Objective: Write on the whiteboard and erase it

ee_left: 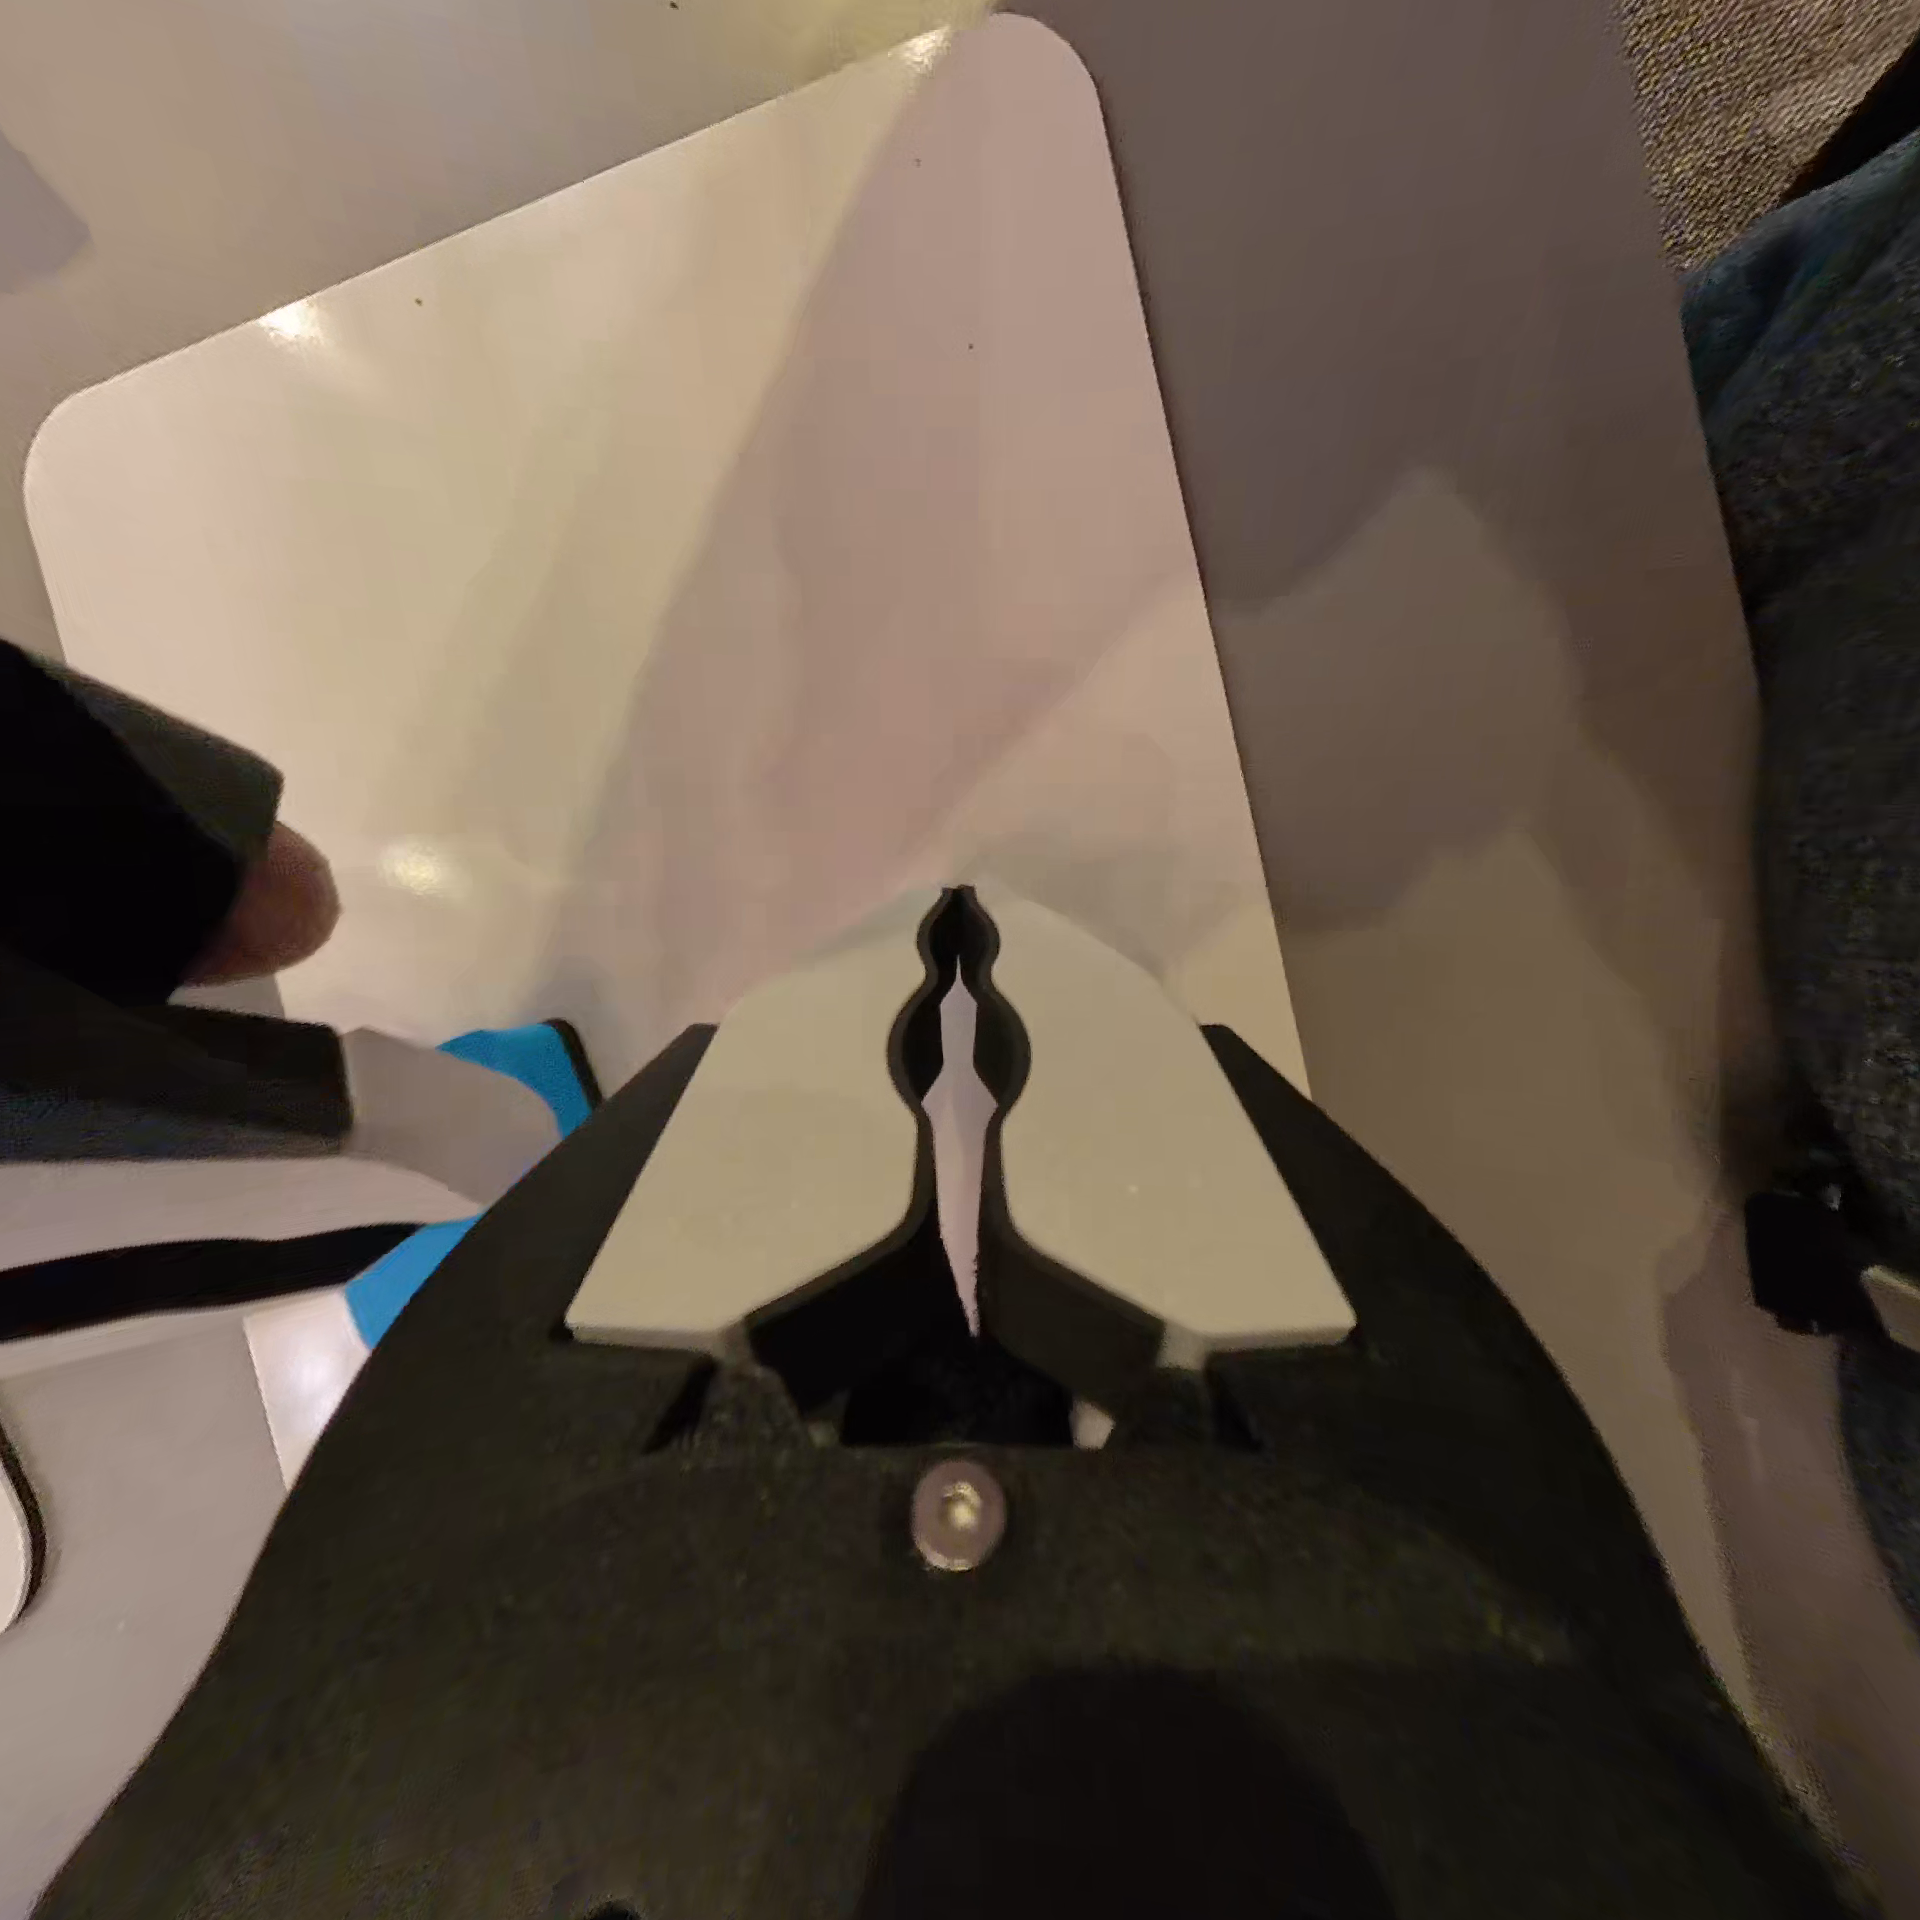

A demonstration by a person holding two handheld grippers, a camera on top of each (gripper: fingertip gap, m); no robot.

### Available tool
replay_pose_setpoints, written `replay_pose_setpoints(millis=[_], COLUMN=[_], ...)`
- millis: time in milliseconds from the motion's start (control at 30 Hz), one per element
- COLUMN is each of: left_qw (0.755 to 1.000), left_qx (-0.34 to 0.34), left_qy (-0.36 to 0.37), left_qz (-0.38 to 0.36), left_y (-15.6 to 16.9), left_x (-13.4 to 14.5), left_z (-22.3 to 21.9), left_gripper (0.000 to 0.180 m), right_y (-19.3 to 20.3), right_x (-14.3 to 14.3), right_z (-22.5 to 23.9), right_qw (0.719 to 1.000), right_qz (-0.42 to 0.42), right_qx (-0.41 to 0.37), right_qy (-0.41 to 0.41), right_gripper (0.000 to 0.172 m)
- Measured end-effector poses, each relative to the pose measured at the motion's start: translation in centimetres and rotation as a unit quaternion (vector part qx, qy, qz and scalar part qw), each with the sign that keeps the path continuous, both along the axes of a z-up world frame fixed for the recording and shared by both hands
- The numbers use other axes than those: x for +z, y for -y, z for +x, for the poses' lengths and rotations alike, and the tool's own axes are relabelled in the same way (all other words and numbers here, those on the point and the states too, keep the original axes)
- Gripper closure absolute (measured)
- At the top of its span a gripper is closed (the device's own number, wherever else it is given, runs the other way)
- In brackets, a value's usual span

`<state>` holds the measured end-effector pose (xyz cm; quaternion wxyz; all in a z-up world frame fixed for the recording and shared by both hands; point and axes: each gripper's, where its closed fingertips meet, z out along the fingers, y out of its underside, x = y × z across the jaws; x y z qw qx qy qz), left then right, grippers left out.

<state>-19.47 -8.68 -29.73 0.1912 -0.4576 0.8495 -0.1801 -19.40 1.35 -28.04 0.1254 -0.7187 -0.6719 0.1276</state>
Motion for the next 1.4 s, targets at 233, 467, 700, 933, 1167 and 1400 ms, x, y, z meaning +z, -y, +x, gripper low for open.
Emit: replay_pose_setpoints(millis=[233, 467, 700, 933, 1167, 1400], left_qw=[1.0, 1.0, 1.0, 0.999, 0.997, 0.996], left_qx=[0.0, -0.001, -0.004, -0.004, 0.003, 0.004], left_qy=[0.002, 0.004, 0.008, 0.012, 0.016, 0.019], left_qz=[0.007, 0.02, 0.028, 0.046, 0.081, 0.09], left_y=[0.2, 0.3, 0.4, 0.5, 0.5, 0.6], left_x=[0.0, 0.0, 0.0, 0.0, 0.1, 0.1], left_z=[0.1, 0.2, 0.3, 0.3, 0.3, 0.5], left_gripper=[0.18, 0.18, 0.18, 0.18, 0.179, 0.179], right_y=[-1.4, -2.1, -2.2, -1.0, 1.5, 2.5], right_x=[0.0, 0.0, 0.0, 0.1, 0.1, 0.2], right_z=[-0.3, -1.8, -2.8, -2.0, 0.1, -1.4], right_qw=[1.0, 1.0, 1.0, 0.999, 0.997, 0.997], right_qz=[0.019, 0.007, -0.006, -0.017, -0.039, -0.047], right_qx=[0.0, 0.005, 0.018, 0.023, 0.023, 0.038], right_qy=[0.024, 0.01, 0.013, 0.038, 0.055, 0.04], right_gripper=[0.147, 0.147, 0.147, 0.147, 0.148, 0.15])
